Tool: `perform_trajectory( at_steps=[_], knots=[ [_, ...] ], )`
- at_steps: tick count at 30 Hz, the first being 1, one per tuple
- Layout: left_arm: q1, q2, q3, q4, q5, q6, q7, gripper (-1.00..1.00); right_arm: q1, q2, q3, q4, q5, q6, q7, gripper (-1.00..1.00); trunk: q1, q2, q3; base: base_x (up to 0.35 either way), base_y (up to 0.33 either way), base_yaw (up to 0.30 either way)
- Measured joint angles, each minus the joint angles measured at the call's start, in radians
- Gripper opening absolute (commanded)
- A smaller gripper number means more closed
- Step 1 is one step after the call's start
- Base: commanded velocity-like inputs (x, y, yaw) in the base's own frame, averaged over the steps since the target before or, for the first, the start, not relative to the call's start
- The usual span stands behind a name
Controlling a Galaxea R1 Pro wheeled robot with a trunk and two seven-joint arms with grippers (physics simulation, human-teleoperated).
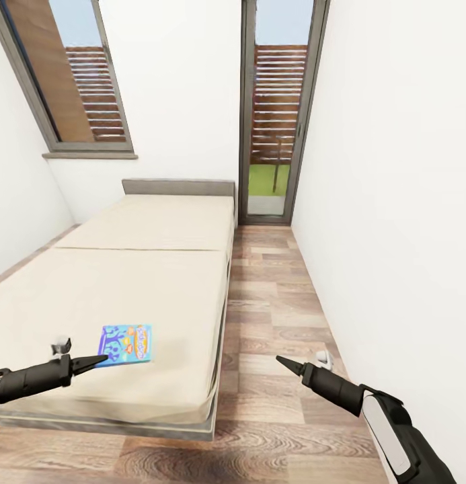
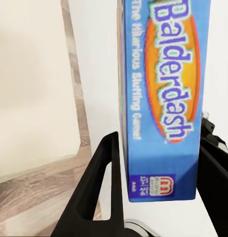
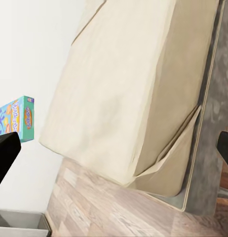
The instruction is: Put all the toys in the child's room - the three board games (two on the bed and one on the table), the two jigsaw puzzles on the table, and the tennis ball on the table - inside the toy box on the table in the child's room.
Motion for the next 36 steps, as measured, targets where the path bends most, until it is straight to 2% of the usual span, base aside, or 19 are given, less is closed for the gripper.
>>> perform_trajectory(
  at_steps=[3,9,27,36],
  knots=[
    [0.0,0.011,0.001,-0.001,0.0,0.008,0.0,-1.0,0.0,0.0,0.0,0.0,-0.001,-0.005,0.001,1.0,-0.011,0.021,0.009,0.0,0.0,0.0],
    [0.0,0.016,0.0,-0.002,0.001,0.011,0.0,-1.0,0.0,-0.003,0.0,0.0,-0.003,-0.009,0.006,1.0,-0.035,0.063,0.029,0.0,0.0,0.05],
    [0.0,0.035,-0.001,-0.002,0.001,0.011,0.0,-1.0,0.0,0.0,0.001,-0.006,-0.002,-0.009,0.01,1.0,-0.104,0.189,0.106,-0.002,0.0,0.2],
    [0.0,0.036,-0.001,-0.002,0.0,0.01,0.0,-1.0,0.0,-0.001,0.001,-0.012,-0.002,-0.009,0.01,1.0,-0.138,0.252,0.143,-0.15,0.0,0.173]
  ],
)
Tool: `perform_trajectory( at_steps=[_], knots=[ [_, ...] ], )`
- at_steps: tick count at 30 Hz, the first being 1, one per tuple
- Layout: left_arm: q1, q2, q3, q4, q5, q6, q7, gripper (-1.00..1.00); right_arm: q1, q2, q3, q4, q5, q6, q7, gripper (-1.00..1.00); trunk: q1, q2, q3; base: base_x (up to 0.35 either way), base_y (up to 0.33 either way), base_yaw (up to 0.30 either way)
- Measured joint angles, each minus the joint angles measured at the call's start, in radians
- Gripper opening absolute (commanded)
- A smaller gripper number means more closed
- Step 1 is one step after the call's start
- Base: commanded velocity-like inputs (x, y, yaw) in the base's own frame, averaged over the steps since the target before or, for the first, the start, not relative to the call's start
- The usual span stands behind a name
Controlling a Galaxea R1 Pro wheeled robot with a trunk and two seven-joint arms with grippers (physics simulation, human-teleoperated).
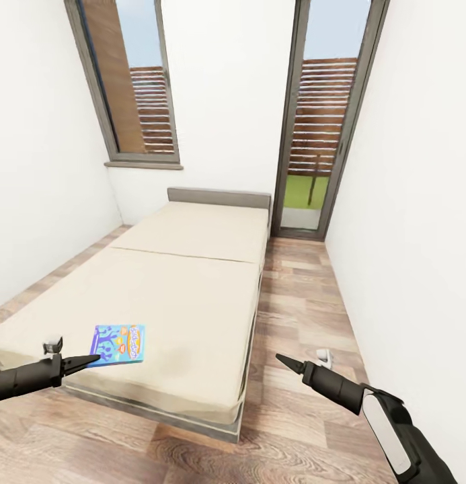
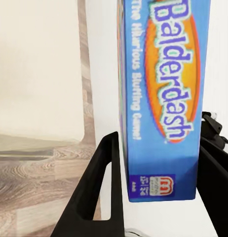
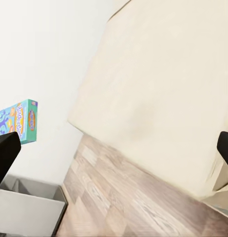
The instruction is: Put all the toys in the child's room - the three board games (two on the bed and one on the table), the two jigsaw puzzles on the table, and the tennis ball on the table - inside the toy box on the table in the child's room.
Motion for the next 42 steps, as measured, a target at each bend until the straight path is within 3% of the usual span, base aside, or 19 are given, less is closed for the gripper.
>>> perform_trajectory(
  at_steps=[11,42],
  knots=[
    [0.0,0.0,0.0,0.0,0.0,0.0,0.0,-1.0,0.0,0.002,0.001,0.0,0.0,0.0,-0.001,1.0,-0.042,0.077,0.035,-0.008,0.0,0.019],
    [0.0,0.0,0.0,0.001,0.0,-0.001,0.0,-1.0,0.0,0.004,0.011,-0.025,0.012,0.0,-0.011,1.0,-0.161,0.294,0.148,0.0,0.0,0.143]
  ],
)
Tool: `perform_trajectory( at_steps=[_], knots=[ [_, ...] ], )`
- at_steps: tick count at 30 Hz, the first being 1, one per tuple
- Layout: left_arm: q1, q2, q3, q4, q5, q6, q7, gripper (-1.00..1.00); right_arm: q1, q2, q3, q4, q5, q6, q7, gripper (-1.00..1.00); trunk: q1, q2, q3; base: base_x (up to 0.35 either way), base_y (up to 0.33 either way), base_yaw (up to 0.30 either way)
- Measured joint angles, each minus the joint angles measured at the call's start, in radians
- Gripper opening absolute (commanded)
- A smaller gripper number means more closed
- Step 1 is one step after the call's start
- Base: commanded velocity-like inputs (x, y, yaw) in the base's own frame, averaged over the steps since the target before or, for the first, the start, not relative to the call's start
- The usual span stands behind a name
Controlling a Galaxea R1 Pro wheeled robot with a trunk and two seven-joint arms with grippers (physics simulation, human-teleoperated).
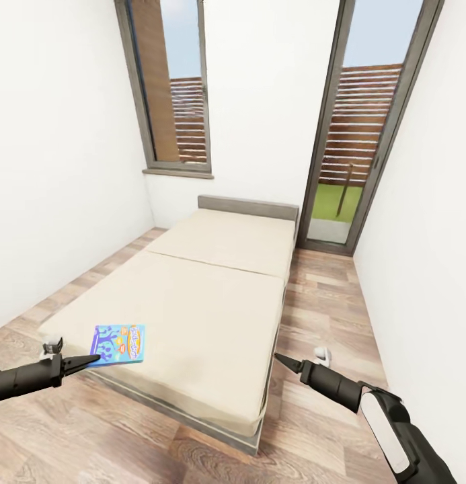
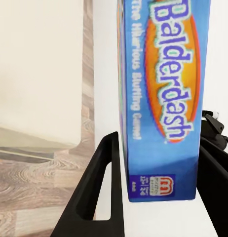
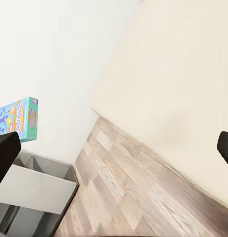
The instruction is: Put all the toys in the child's room - the three board games (two on the bed and one on the table), the two jigsaw puzzles on the table, and the tennis ball on the table - inside the toy box on the table in the child's room.
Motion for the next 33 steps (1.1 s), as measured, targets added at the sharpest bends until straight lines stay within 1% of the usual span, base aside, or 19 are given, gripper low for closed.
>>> perform_trajectory(
  at_steps=[33],
  knots=[
    [0.0,0.0,0.001,0.001,-0.001,-0.002,0.0,-1.0,0.0,-0.001,0.0,-0.005,-0.001,0.002,0.002,1.0,-0.127,0.231,0.127,0.0,0.0,0.266]
  ],
)
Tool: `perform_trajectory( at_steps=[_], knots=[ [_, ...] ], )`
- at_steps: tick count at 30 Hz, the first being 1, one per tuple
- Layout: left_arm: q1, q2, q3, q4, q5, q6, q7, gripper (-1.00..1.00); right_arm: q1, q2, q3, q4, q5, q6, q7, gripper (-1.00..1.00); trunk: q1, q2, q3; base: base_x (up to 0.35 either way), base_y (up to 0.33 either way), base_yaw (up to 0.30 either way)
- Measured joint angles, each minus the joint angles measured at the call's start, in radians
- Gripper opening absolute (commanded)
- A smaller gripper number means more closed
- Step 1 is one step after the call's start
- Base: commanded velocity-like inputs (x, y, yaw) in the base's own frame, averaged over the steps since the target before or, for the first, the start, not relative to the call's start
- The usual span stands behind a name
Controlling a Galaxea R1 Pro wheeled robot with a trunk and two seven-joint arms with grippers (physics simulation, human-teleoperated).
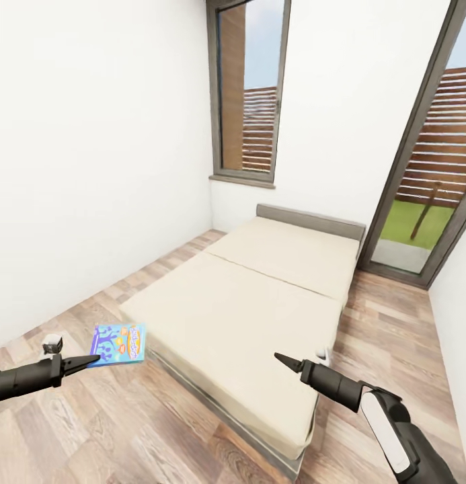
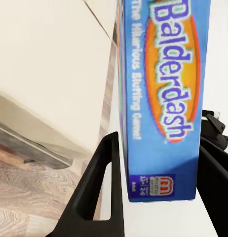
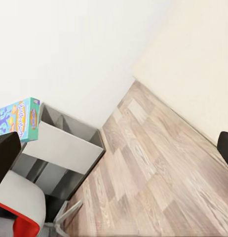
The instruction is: Put all the toys in the child's room - the three board games (two on the bed and one on the table), the two jigsaw puzzles on the table, and the tennis ball on the table - inside the toy box on the table in the child's room.
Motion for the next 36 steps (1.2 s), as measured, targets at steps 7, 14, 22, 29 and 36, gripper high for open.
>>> perform_trajectory(
  at_steps=[7,14,22,29,36],
  knots=[
    [0.0,-0.001,0.0,0.0,0.0,-0.001,0.0,-1.0,0.0,-0.001,-0.001,0.0,0.001,0.0,0.0,1.0,-0.027,0.049,0.027,0.0,0.0,0.267],
    [0.0,0.0,-0.001,0.0,0.0,-0.003,0.0,-1.0,0.0,-0.004,-0.004,-0.021,0.001,0.003,0.0,1.0,-0.054,0.098,0.054,0.0,0.0,0.267],
    [0.0,-0.001,-0.002,0.001,0.0,-0.006,0.0,-1.0,0.0,-0.011,-0.007,-0.035,0.0,0.009,0.001,1.0,-0.084,0.154,0.085,0.0,0.0,0.267],
    [0.0,-0.001,-0.002,0.001,0.0,-0.006,0.0,-1.0,0.0,-0.008,-0.008,-0.032,0.0,0.009,0.0,1.0,-0.111,0.203,0.112,0.0,0.0,0.267],
    [0.0,-0.001,-0.002,0.0,0.0,-0.006,0.0,-1.0,0.0,-0.011,-0.008,-0.033,0.0,0.009,0.0,1.0,-0.138,0.252,0.139,0.0,0.0,0.267]
  ],
)
